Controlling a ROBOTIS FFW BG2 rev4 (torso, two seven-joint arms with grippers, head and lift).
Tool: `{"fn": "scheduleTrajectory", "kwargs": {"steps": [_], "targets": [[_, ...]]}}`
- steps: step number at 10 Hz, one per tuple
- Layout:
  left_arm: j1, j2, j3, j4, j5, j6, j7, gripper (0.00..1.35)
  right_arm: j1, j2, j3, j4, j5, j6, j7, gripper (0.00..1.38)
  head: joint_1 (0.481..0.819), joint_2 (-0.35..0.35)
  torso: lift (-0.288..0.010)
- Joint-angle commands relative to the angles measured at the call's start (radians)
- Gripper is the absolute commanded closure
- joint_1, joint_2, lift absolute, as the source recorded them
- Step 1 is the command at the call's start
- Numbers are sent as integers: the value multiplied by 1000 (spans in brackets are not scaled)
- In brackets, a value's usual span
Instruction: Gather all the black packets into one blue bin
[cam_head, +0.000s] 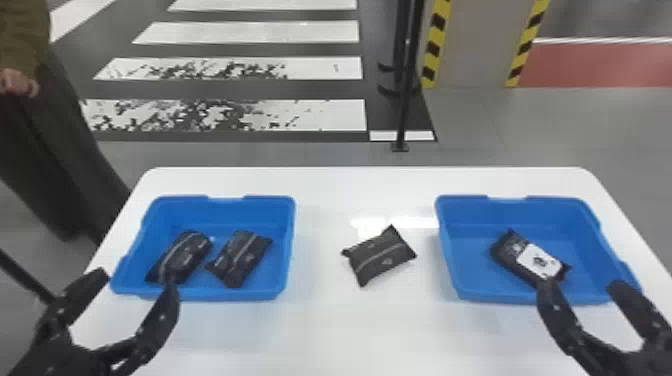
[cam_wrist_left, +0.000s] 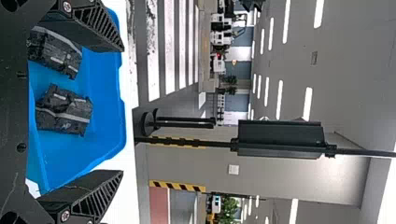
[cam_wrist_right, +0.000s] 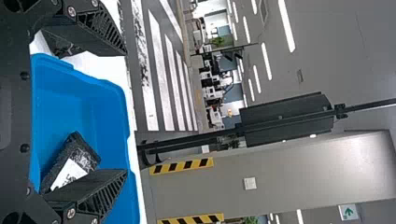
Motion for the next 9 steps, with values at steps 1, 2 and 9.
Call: {"fn": "scheduleTrajectory", "kwargs": {"steps": [1, 2, 9], "targets": [[-10, 1, -2, 3, -7, 1, 0, 99, 0, 1, 0, 1, 1, 0, 0, 128, 695, 37, -110], [-17, -1, -2, 6, -13, -2, 0, 98, -2, 1, 2, 1, -1, 0, 0, 128, 695, 37, -110], [-108, 37, -66, 82, -49, 30, -5, 93, -5, 1, 4, 13, -5, 0, 6, 128, 695, 29, -110]]}}
